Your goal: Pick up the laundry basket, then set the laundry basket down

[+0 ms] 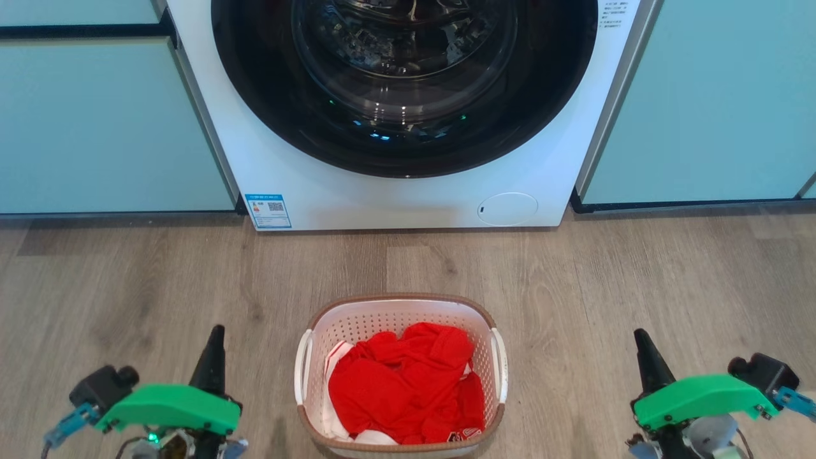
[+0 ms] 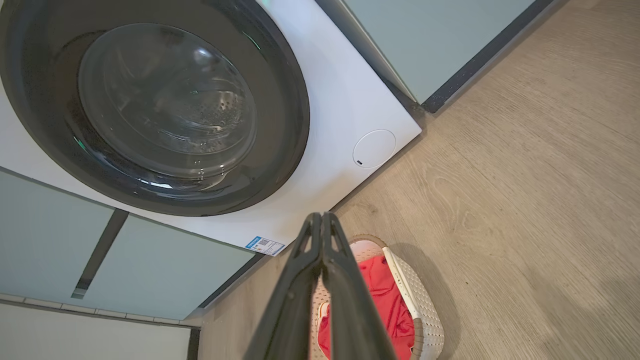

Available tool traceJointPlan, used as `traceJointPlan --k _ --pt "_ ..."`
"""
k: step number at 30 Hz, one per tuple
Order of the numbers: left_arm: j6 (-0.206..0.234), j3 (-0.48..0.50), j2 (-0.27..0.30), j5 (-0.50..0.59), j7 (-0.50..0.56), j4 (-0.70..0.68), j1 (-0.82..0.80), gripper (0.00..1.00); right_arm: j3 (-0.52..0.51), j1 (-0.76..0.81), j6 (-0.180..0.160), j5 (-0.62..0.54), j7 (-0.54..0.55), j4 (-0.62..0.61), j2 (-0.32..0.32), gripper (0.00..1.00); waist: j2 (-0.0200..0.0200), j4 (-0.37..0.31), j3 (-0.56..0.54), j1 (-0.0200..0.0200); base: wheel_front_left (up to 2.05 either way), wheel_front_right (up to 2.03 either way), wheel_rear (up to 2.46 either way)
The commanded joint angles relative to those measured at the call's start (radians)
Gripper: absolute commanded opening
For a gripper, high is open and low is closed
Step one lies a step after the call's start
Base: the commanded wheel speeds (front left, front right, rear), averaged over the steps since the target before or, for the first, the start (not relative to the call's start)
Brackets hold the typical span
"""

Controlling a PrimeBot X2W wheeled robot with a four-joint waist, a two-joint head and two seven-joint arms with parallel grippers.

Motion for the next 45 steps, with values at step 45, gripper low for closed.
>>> traceJointPlan --k 45 --pt "-0.026 0.127 -0.002 -0.469 0.132 -0.049 -0.11 0.0 -0.087 -0.105 0.006 0.477 0.127 -0.041 -0.025 0.0 0.0 -0.018 0.024 0.0 0.0 0.0 0.0"
